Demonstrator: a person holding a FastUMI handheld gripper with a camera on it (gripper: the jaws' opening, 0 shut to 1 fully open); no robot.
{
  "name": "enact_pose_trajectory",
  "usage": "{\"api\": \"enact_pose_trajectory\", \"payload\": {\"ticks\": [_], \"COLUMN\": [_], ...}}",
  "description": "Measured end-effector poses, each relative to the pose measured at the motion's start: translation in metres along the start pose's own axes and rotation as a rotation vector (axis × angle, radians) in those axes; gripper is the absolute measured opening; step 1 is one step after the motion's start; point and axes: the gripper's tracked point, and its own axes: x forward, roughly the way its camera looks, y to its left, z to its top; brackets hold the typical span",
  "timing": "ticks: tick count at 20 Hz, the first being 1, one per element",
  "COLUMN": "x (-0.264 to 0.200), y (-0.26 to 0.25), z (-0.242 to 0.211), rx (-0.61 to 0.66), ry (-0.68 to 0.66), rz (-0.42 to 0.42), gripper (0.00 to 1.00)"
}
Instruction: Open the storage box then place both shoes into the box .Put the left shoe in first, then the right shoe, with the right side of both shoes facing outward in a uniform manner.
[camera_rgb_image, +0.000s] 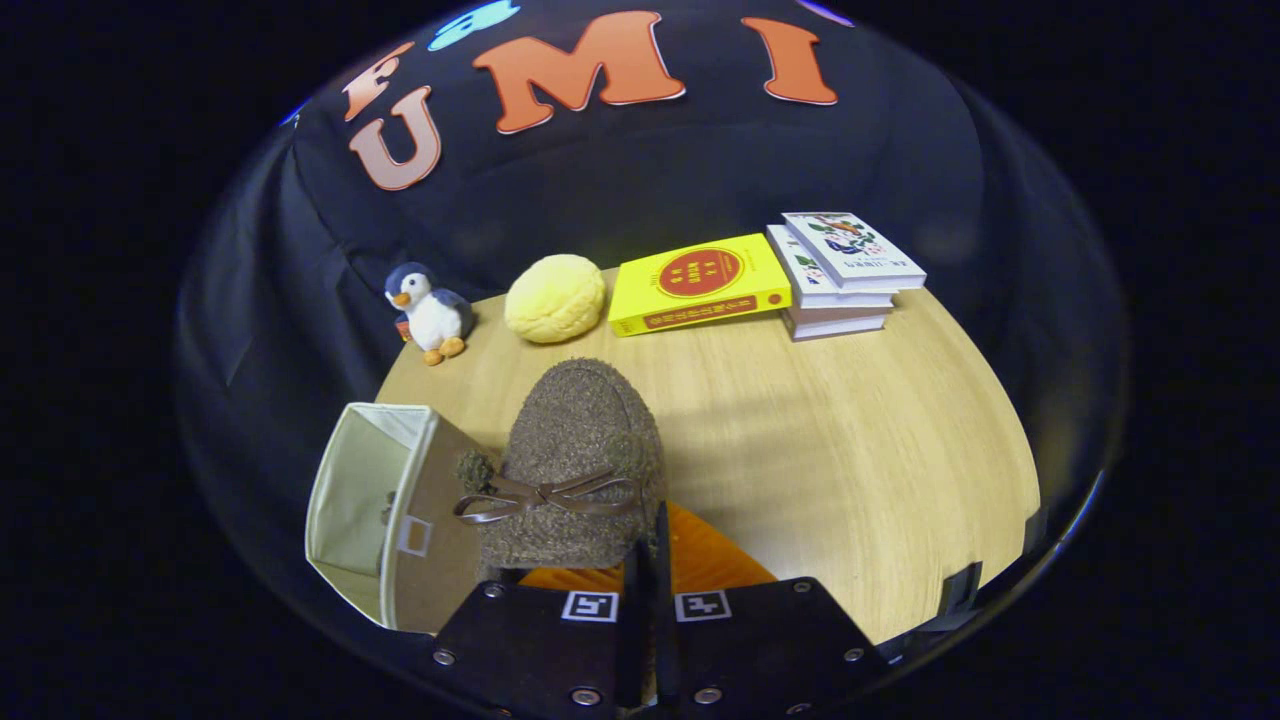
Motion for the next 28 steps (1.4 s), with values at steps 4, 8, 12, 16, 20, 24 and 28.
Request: {"api": "enact_pose_trajectory", "payload": {"ticks": [4, 8, 12, 16, 20, 24, 28], "x": [-0.014, -0.017, -0.01, 0.004, 0.01, -0.004, -0.031], "y": [0.079, 0.133, 0.171, 0.185, 0.194, 0.202, 0.192], "z": [0.004, 0.005, -0.01, -0.021, -0.034, -0.032, -0.006], "rx": [-0.021, -0.03, -0.027, -0.013, -0.028, -0.002, -0.049], "ry": [0.019, 0.033, 0.086, 0.114, 0.131, 0.115, 0.02], "rz": [0.089, 0.136, 0.16, 0.14, 0.151, 0.23, 0.279], "gripper": [0.06, 0.06, 0.07, 0.07, 0.22, 0.42, 0.52]}}
